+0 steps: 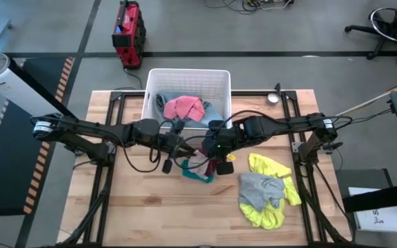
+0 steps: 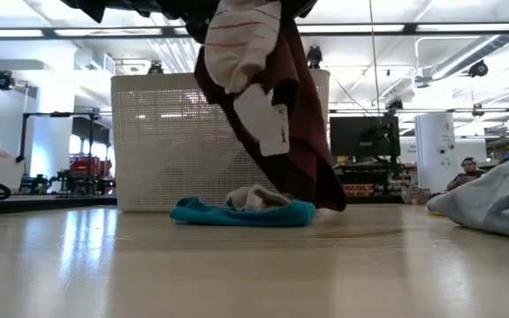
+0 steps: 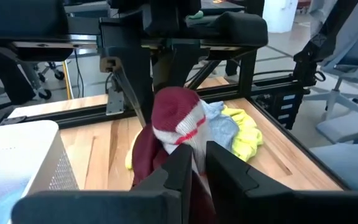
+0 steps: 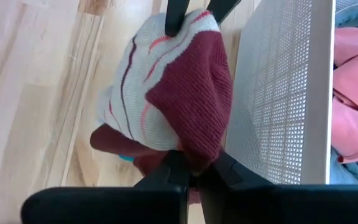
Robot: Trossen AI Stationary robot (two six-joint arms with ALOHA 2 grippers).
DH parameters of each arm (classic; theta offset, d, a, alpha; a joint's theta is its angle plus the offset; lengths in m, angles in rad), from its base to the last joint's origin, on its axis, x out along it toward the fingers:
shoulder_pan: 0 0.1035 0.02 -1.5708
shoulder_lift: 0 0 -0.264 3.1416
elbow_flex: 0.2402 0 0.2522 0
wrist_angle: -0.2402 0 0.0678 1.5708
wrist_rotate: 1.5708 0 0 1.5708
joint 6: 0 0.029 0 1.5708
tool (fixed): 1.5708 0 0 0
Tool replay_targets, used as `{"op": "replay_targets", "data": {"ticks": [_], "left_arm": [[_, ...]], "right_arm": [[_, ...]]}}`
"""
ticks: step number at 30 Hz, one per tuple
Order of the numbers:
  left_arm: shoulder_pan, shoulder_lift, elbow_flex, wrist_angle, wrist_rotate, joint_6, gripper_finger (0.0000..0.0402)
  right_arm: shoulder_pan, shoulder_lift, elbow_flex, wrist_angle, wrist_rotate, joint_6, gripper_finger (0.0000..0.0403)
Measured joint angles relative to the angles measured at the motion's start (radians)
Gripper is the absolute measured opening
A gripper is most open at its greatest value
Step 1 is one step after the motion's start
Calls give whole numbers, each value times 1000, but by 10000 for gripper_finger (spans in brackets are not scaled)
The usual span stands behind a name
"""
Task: Sort clothes
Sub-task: Move the clothes from the middle right to the center, then put the white pattern sock into the white laundry bin
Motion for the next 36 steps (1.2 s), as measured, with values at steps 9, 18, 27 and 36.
{"op": "replay_targets", "data": {"ticks": [9, 18, 27, 36], "left_arm": [[-3, -2, 0, 2, -63, 19, 5], [-17, -118, -8, -52, -68, 47, 1], [-23, -193, -81, -31, -95, 36, 0], [-25, -101, -122, -20, -60, -43, 13]], "right_arm": [[0, 0, 0, 2, 0, 0, 0], [0, -1, -13, -50, 0, 27, 0], [1, -4, -60, -56, 25, 71, 38], [3, -4, -63, -40, 25, 62, 117]]}}
